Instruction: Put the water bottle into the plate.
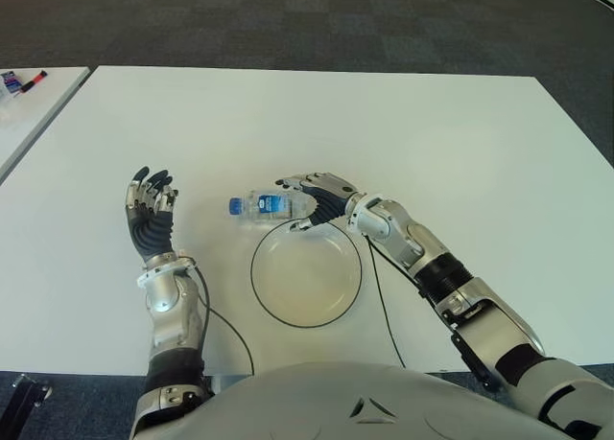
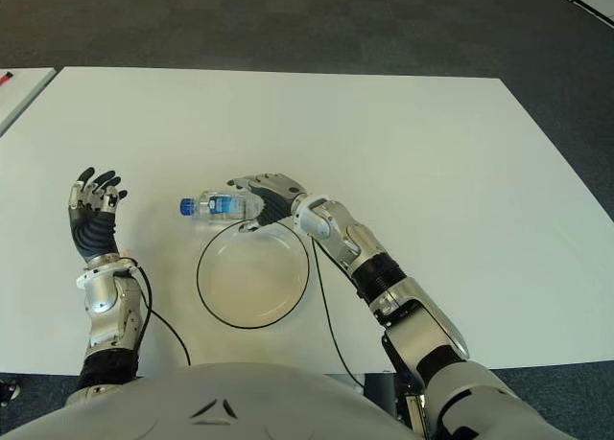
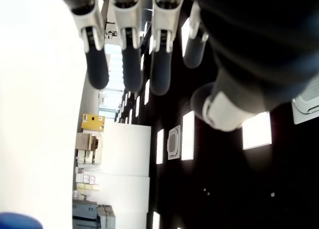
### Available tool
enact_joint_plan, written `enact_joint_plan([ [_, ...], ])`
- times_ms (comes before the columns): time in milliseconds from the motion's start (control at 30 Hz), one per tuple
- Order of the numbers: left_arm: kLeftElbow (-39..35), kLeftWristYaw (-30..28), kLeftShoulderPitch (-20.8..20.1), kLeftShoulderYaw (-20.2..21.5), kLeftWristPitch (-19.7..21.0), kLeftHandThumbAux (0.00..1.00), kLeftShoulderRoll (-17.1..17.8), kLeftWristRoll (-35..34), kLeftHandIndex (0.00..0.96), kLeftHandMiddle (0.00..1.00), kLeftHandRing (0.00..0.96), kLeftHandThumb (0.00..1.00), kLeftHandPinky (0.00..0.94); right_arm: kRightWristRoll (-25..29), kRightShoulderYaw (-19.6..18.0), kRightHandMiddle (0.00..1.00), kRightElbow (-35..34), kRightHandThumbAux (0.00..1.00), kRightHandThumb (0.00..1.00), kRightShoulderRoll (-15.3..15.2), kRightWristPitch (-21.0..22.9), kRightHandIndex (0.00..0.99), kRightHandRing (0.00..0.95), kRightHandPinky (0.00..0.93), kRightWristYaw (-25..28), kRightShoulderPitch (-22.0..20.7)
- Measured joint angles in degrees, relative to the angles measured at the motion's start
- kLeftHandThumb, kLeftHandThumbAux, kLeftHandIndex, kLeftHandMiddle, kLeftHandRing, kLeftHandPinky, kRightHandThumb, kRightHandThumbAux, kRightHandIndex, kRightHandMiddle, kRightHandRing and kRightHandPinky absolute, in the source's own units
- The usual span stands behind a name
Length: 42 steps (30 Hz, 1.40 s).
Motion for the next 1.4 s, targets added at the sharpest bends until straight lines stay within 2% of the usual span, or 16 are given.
enact_joint_plan([
  [467, 7.21, -0.98, -0.54, 3.81, -6.51, 0.774, -0.66, -1.81, 0.18, 0.284, 0.27, 0.51, 0.285, -0.33, 0.34, 0.167, 5.54, 0.575, 0.378, -0.08, -1.72, 0.034, 0.211, 0.266, -1.57, -1.13],
  [733, 8.11, 0.07, -2.51, 3.66, -8.09, 0.79, -0.67, 1.63, 0.163, 0.273, 0.267, 0.488, 0.285, -0.34, 0.54, 0.168, 6.7, 0.576, 0.381, 0.28, -2.55, 0.033, 0.211, 0.275, -2.38, -1.97],
  [1067, 8.7, 1.83, -2.69, 3.56, -7.77, 0.757, -0.62, 4.75, 0.155, 0.267, 0.262, 0.47, 0.262, -0.36, 0.7, 0.173, 7.65, 0.574, 0.381, 0.38, -2.86, 0.036, 0.214, 0.274, -3.07, -2.63],
  [1133, 8.75, 1.83, -2.69, 3.47, -7.48, 0.745, -0.59, 4.96, 0.15, 0.262, 0.254, 0.468, 0.247, -0.39, 0.81, 0.159, 7.9, 0.574, 0.375, 0.58, -2.87, 0.033, 0.195, 0.247, -3.12, -2.75],
  [1400, 6.99, 1.83, -2.08, 2.79, -4.22, 0.732, -0.76, 5.1, 0.132, 0.24, 0.231, 0.447, 0.227, -0.66, 1.39, 0.125, 8.87, 0.579, 0.348, 2.28, -2.72, 0.029, 0.154, 0.221, -3.11, -3.55],
])
